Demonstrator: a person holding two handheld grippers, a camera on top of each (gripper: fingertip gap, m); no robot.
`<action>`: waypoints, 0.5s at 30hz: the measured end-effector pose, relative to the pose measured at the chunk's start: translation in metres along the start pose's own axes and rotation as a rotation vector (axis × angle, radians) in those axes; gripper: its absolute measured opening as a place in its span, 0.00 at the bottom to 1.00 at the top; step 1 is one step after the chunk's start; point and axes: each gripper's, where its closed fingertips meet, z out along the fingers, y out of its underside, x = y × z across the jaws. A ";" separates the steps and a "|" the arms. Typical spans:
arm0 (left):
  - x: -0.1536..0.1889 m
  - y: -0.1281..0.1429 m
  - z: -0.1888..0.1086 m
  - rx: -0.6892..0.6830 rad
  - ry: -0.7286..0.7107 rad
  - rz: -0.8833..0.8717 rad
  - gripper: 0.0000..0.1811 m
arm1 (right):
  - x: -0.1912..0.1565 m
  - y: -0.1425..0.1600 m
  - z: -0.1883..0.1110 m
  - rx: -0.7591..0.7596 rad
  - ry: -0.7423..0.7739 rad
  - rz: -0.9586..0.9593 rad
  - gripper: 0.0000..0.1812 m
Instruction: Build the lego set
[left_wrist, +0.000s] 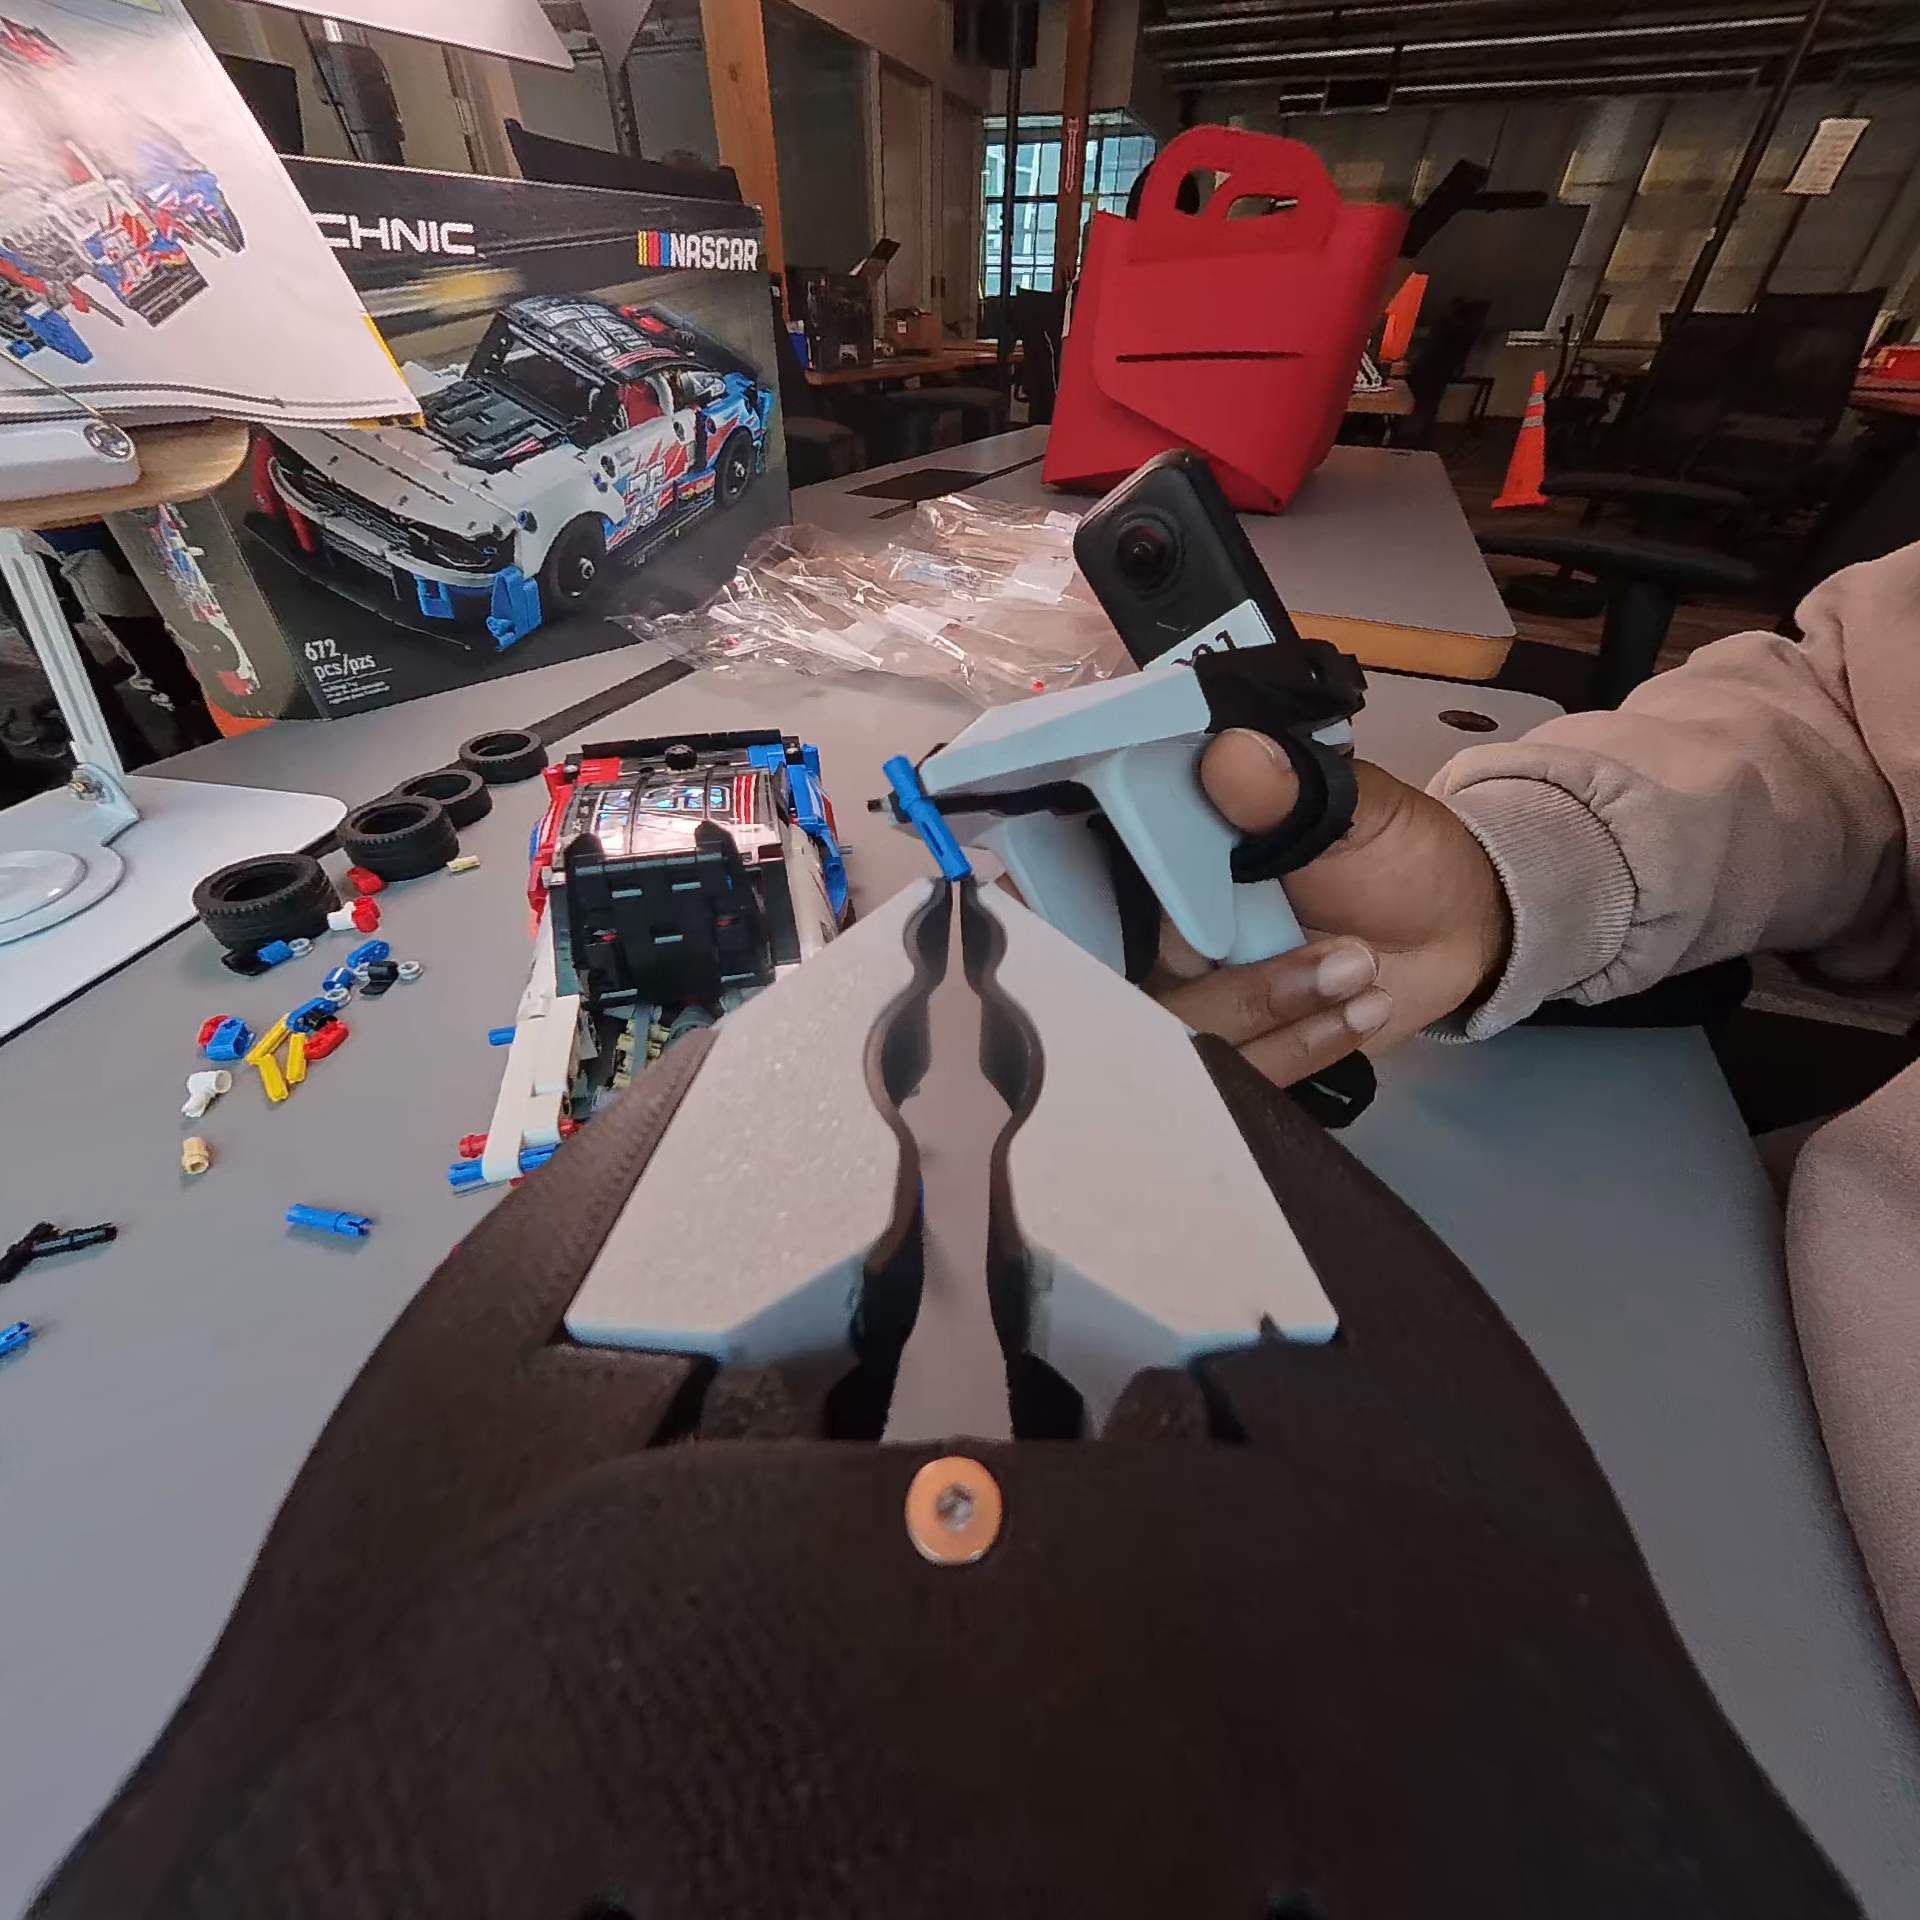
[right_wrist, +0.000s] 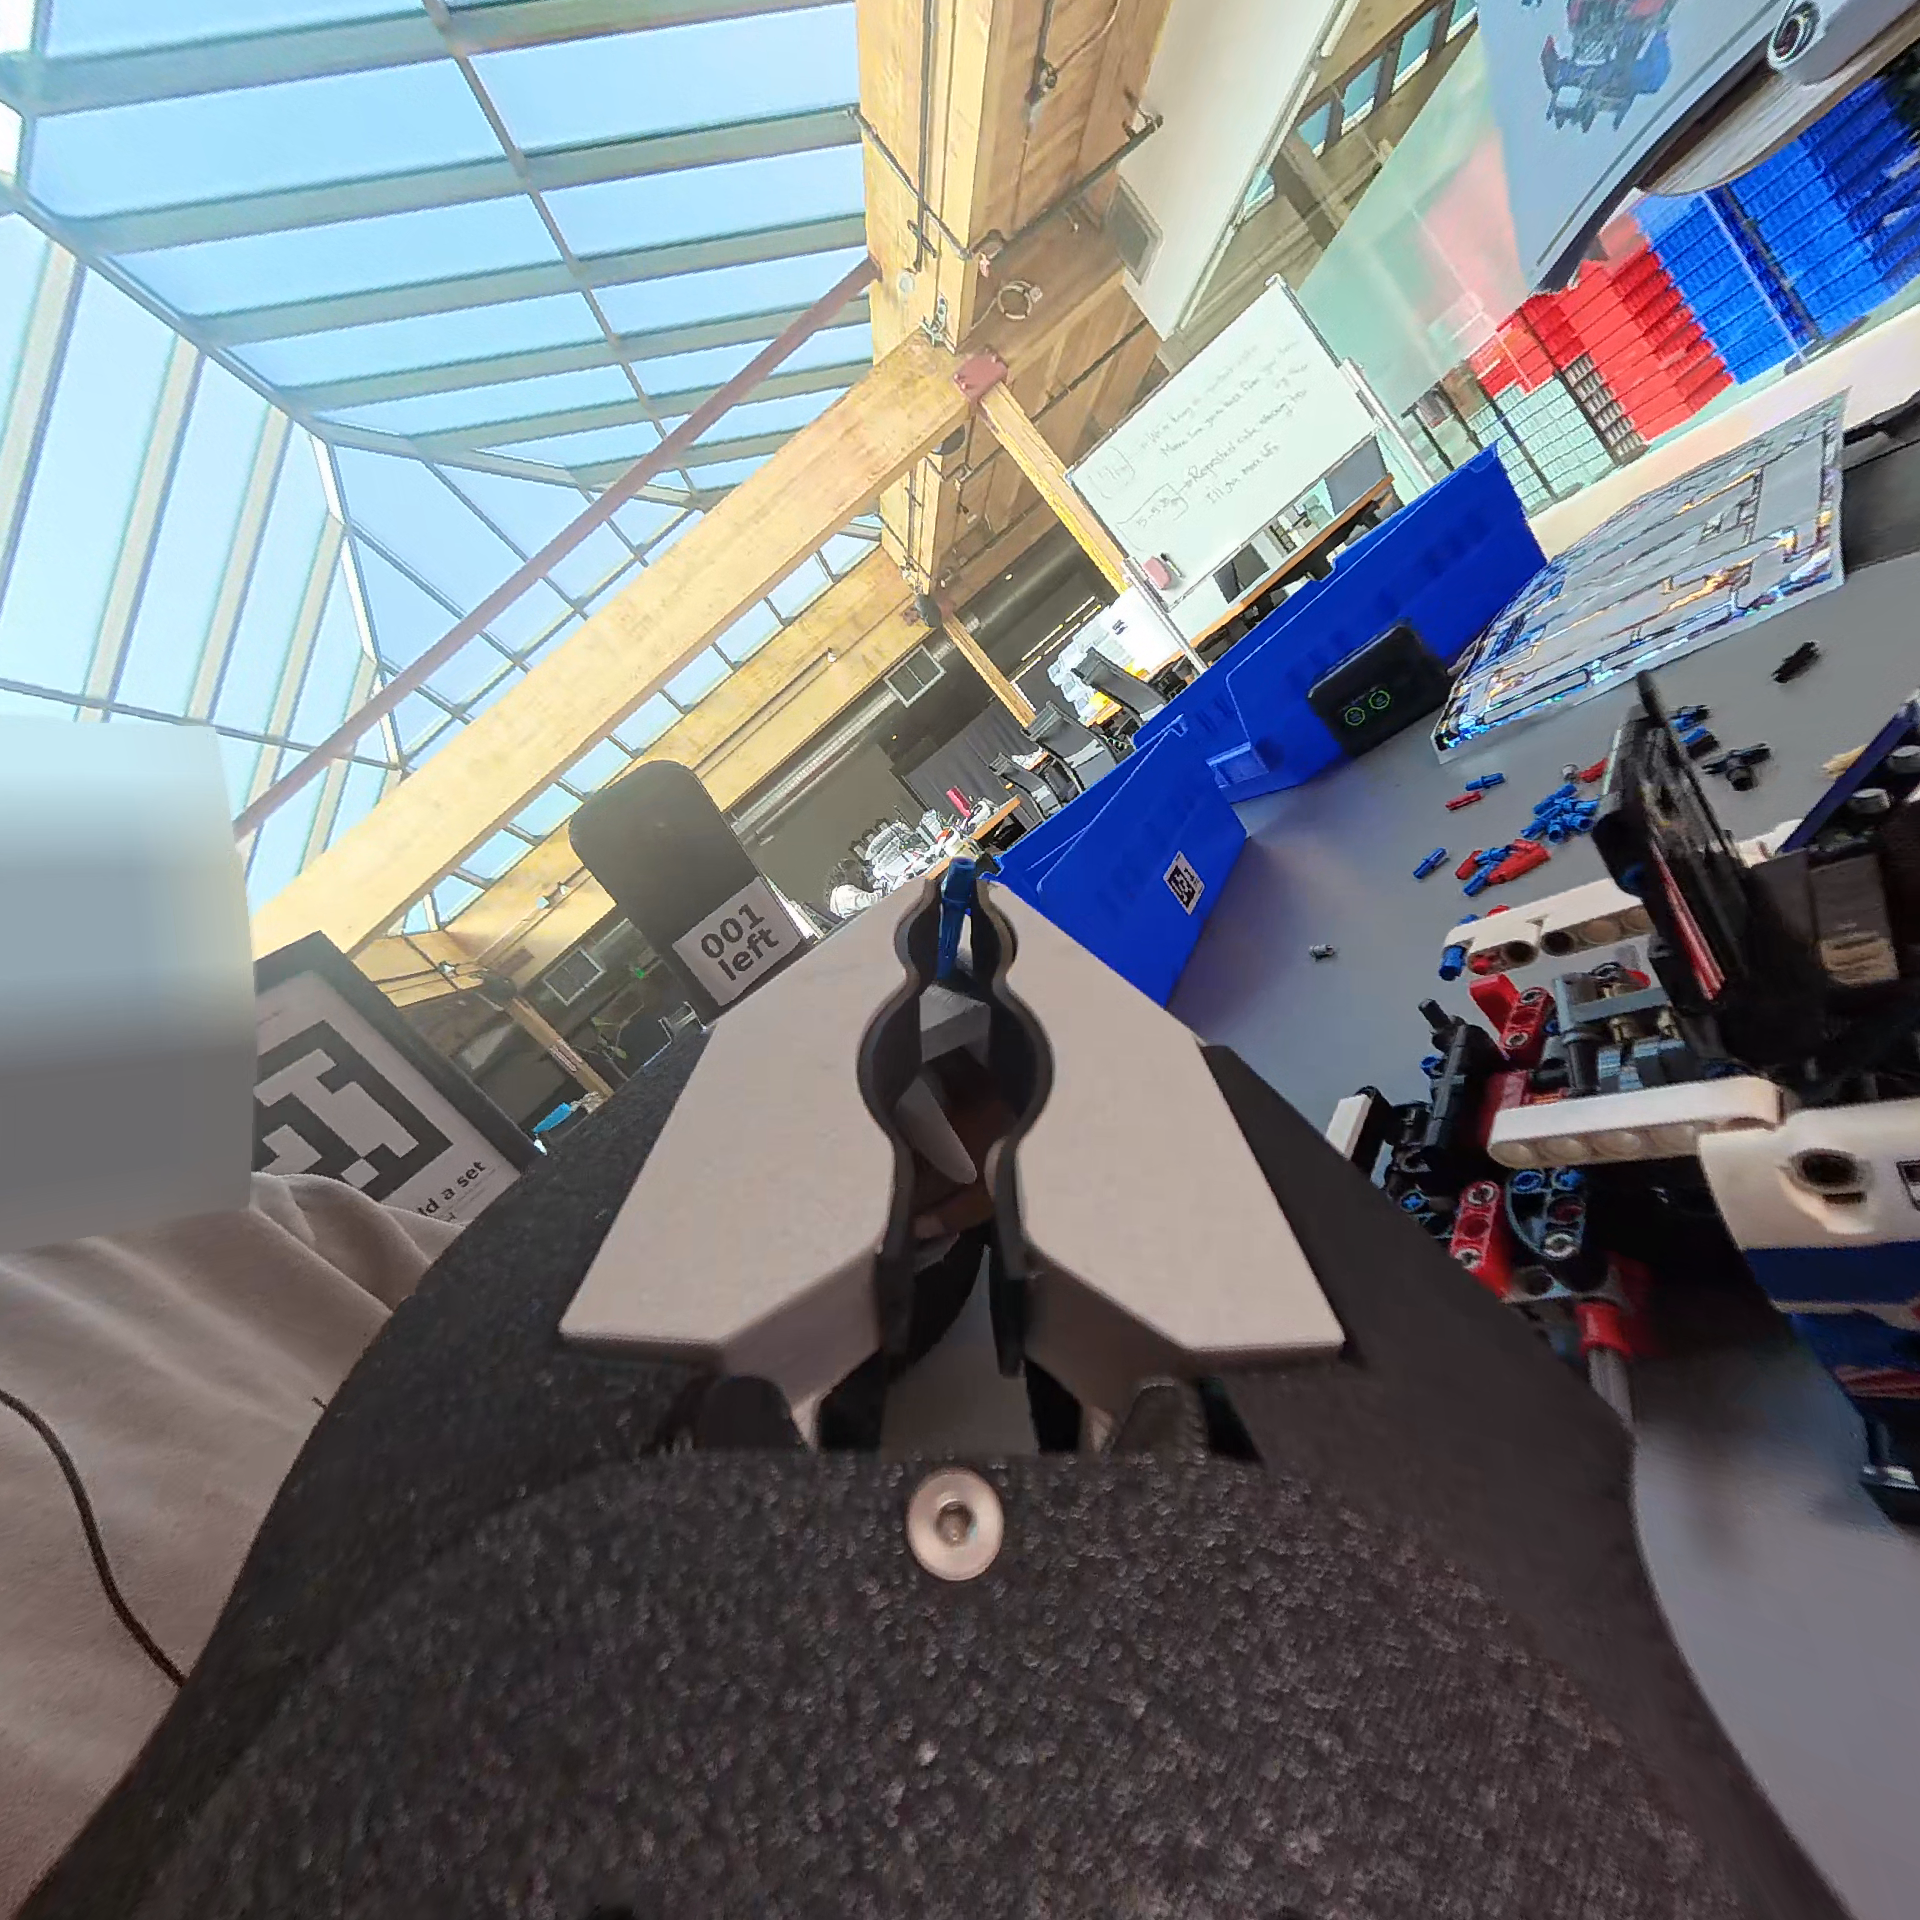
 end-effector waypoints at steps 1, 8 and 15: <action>-0.002 0.000 -0.001 0.001 -0.009 -0.002 0.00 | 0.001 -0.001 -0.001 -0.002 0.000 -0.004 0.01; -0.004 -0.006 -0.004 0.019 -0.001 -0.021 0.08 | -0.001 0.001 -0.003 -0.022 0.001 -0.061 0.02; 0.000 -0.003 -0.006 -0.026 0.025 0.034 0.01 | -0.005 0.006 -0.003 -0.134 -0.007 -0.218 0.02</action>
